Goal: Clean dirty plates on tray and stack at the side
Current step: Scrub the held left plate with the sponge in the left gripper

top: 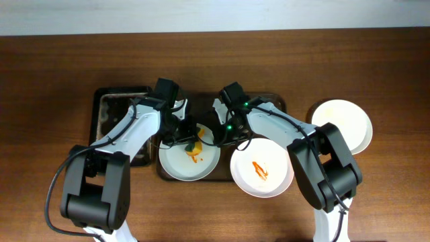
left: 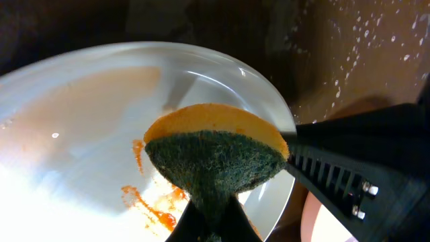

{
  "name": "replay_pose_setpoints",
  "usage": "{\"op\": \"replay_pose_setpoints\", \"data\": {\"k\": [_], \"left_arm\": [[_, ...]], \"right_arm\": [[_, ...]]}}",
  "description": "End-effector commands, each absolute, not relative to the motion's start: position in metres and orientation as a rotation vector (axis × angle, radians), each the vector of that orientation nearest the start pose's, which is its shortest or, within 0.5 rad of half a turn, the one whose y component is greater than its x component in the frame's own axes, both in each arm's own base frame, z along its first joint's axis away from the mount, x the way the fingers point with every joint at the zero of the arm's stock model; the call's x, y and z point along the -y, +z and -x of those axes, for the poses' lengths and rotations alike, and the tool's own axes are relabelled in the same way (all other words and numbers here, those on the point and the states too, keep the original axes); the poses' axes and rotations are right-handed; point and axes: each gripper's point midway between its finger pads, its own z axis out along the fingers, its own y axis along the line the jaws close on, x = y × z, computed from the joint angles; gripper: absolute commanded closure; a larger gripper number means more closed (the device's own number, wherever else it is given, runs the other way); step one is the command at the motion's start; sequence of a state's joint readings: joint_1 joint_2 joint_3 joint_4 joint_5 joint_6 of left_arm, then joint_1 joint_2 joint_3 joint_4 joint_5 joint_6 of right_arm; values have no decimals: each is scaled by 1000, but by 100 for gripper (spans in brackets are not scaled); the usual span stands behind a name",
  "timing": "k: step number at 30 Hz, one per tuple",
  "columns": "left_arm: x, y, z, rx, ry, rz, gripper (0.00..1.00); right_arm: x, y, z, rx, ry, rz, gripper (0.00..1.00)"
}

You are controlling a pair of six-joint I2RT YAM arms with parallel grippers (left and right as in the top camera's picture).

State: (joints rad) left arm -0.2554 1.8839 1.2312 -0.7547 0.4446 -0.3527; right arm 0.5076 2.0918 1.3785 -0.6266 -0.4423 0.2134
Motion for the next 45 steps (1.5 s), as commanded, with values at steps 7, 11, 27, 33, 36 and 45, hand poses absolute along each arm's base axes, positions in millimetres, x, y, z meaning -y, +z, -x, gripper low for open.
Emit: {"op": "replay_pose_setpoints", "data": {"k": [7, 11, 27, 33, 36, 45], "left_arm": [[169, 51, -358, -2926, -753, 79, 100], [175, 58, -379, -2836, -782, 110, 100], [206, 38, -403, -2774, -1034, 291, 100], [219, 13, -397, -2817, -1151, 300, 100], [217, -3, -391, -2863, -1142, 349, 100], [136, -45, -379, -3007, -630, 541, 100]], "right_arm": [[-247, 21, -403, -2868, 691, 156, 96], [-231, 23, -416, -2873, 708, -52, 96], [-233, 19, -409, -2899, 662, -82, 96], [-233, 19, -409, -2899, 662, -81, 96], [-233, 19, -409, -2899, 662, -82, 96], [-233, 19, -409, -2899, 661, -82, 96]]}}
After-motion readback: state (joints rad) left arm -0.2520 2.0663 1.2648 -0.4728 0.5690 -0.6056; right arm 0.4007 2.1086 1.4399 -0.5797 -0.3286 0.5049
